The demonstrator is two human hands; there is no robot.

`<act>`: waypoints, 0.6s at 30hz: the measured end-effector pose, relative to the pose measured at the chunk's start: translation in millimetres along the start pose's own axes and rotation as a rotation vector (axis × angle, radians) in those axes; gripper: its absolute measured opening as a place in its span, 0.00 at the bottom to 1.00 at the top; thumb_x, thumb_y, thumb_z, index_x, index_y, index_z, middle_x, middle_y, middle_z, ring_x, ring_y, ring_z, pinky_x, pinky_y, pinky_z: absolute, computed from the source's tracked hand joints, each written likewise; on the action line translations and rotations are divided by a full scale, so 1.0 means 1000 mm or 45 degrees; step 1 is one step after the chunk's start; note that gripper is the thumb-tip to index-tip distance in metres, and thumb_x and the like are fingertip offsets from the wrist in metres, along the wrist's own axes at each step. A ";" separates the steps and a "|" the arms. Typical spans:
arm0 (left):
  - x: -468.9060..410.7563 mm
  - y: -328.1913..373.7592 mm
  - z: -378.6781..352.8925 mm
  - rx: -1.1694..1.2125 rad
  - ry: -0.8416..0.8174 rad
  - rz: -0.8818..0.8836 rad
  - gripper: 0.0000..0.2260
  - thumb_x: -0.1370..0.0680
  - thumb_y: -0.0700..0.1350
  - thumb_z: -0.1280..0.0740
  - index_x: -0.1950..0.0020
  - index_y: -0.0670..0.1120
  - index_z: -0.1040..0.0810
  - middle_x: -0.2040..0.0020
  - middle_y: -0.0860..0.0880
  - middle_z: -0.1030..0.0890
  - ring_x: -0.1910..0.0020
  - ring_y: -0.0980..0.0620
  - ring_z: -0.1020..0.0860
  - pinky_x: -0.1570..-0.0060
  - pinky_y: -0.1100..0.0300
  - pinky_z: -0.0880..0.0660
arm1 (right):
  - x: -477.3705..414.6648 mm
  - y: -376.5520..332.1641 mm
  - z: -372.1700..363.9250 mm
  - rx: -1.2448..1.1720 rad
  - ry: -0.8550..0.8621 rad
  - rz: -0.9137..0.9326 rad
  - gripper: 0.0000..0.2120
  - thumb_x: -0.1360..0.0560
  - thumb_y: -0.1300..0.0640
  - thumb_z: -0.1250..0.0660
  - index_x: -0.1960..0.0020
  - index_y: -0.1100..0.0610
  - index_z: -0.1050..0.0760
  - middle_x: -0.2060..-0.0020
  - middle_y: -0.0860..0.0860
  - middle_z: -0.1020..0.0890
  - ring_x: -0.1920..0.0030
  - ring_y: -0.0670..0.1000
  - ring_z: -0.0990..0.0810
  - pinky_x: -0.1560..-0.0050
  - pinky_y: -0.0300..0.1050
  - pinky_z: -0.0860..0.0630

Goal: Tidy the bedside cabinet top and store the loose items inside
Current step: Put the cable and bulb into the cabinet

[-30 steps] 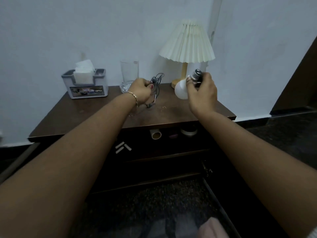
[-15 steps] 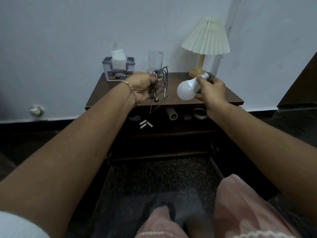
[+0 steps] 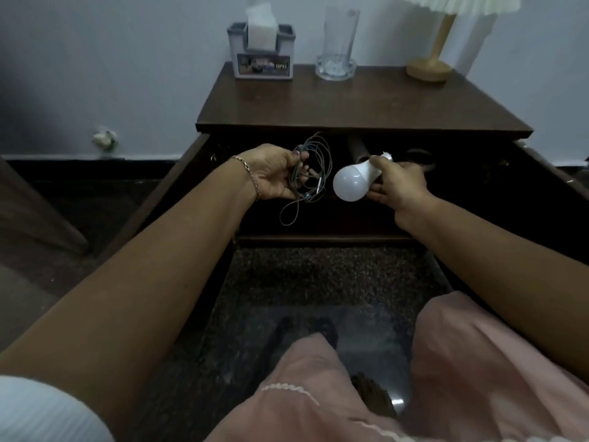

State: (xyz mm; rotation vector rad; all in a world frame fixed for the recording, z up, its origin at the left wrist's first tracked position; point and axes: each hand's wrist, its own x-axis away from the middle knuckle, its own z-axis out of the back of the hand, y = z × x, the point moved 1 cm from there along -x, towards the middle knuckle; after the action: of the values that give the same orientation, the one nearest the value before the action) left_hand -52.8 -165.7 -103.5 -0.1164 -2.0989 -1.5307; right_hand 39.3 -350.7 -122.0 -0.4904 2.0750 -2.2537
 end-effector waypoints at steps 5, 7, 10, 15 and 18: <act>-0.022 -0.050 0.021 0.071 0.101 0.096 0.11 0.17 0.42 0.46 0.55 0.45 0.27 0.63 0.49 0.29 0.63 0.53 0.29 0.55 0.50 0.24 | -0.015 0.059 -0.011 0.037 -0.056 -0.142 0.13 0.24 0.53 0.33 0.44 0.60 0.27 0.51 0.53 0.20 0.55 0.51 0.17 0.61 0.42 0.21; -0.030 -0.068 0.030 0.109 0.140 0.152 0.11 0.17 0.42 0.46 0.55 0.45 0.27 0.64 0.50 0.30 0.64 0.54 0.29 0.55 0.50 0.24 | -0.021 0.078 -0.015 0.019 -0.074 -0.195 0.08 0.23 0.54 0.33 0.50 0.58 0.27 0.54 0.53 0.20 0.56 0.51 0.17 0.61 0.42 0.21; -0.044 -0.090 0.043 0.229 0.208 0.241 0.12 0.17 0.43 0.47 0.55 0.45 0.27 0.65 0.50 0.31 0.64 0.54 0.30 0.49 0.47 0.24 | -0.032 0.102 -0.021 0.013 -0.083 -0.292 0.08 0.24 0.54 0.32 0.50 0.59 0.27 0.52 0.56 0.20 0.58 0.52 0.17 0.64 0.41 0.20; -0.071 -0.115 0.055 0.367 0.296 0.312 0.12 0.17 0.42 0.47 0.56 0.44 0.29 0.61 0.48 0.29 0.61 0.53 0.27 0.46 0.40 0.24 | -0.056 0.137 -0.026 0.035 -0.093 -0.441 0.13 0.23 0.53 0.32 0.45 0.60 0.28 0.44 0.59 0.22 0.56 0.52 0.18 0.64 0.42 0.21; -0.089 -0.123 0.058 0.439 0.388 0.323 0.13 0.17 0.42 0.48 0.58 0.43 0.30 0.57 0.43 0.27 0.54 0.46 0.22 0.49 0.41 0.24 | -0.075 0.156 -0.033 0.005 -0.095 -0.474 0.11 0.23 0.53 0.33 0.48 0.59 0.29 0.44 0.59 0.23 0.53 0.54 0.19 0.64 0.41 0.20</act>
State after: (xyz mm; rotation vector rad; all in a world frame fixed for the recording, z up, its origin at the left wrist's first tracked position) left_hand -43.7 -136.0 -263.3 -0.0205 -1.9799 -0.9581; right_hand 73.0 -317.6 -291.7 -1.0199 2.0862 -2.3761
